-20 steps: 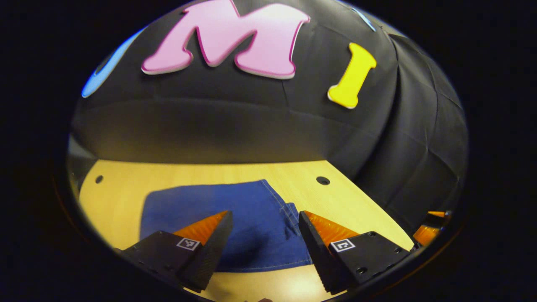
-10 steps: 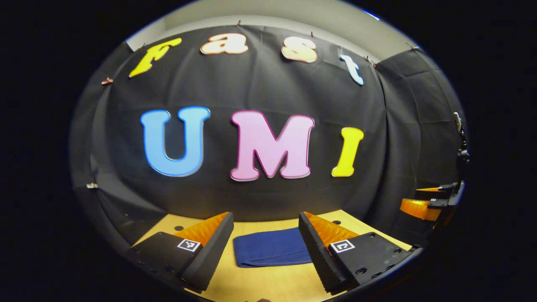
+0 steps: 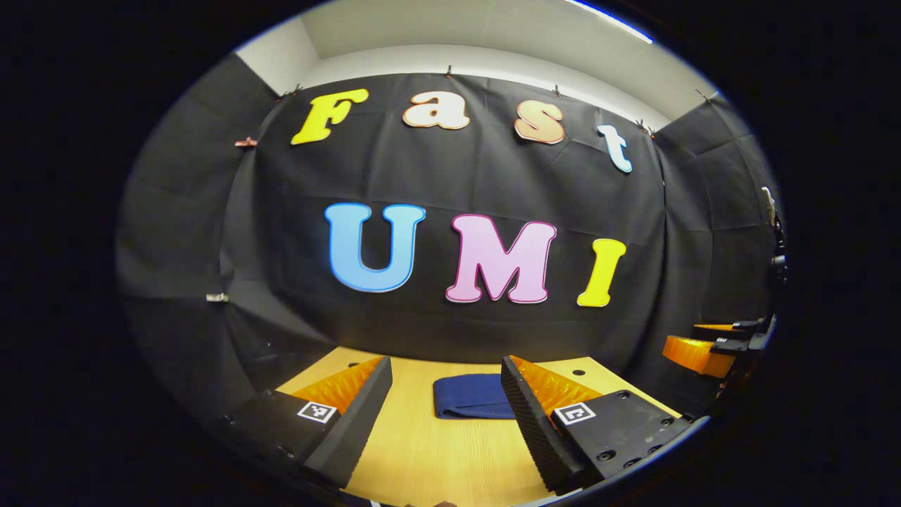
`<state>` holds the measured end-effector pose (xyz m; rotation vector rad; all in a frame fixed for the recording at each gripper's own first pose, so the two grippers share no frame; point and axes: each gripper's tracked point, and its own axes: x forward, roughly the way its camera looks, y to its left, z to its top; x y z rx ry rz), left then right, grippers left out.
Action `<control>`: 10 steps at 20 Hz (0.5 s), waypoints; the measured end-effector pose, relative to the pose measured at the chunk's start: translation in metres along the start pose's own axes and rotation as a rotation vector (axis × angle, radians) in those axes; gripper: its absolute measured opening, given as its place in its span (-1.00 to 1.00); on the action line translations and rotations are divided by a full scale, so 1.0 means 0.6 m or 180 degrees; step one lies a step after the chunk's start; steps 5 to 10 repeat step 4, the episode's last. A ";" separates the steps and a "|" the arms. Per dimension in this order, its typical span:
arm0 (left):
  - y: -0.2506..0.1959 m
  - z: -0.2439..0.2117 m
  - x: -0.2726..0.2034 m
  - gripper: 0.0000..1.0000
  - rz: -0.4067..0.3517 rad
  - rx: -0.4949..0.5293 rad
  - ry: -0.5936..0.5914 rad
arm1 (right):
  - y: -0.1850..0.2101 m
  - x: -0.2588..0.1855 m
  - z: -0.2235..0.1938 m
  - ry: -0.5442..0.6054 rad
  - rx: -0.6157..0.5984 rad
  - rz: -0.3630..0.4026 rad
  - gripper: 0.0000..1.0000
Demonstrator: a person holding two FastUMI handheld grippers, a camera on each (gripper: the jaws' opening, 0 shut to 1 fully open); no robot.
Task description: Grasp the waist and the cuffs of the jeans and fold them to make the two legs overlap; first hold the waist and fold one-third of the jeans toward the cuffs, then hold the cuffs and fold the remaining one-third in the same direction to finish folding.
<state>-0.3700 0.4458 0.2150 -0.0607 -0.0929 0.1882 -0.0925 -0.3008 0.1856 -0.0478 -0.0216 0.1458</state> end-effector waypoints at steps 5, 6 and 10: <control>-0.012 -0.068 -0.042 0.93 -0.0058 0.0126 0.0325 | 0.031 -0.045 -0.048 0.0195 -0.0084 0.0191 0.94; -0.012 -0.068 -0.042 0.93 -0.0058 0.0126 0.0325 | 0.031 -0.045 -0.048 0.0195 -0.0084 0.0191 0.94; -0.012 -0.068 -0.042 0.93 -0.0058 0.0126 0.0325 | 0.031 -0.045 -0.048 0.0195 -0.0084 0.0191 0.94</control>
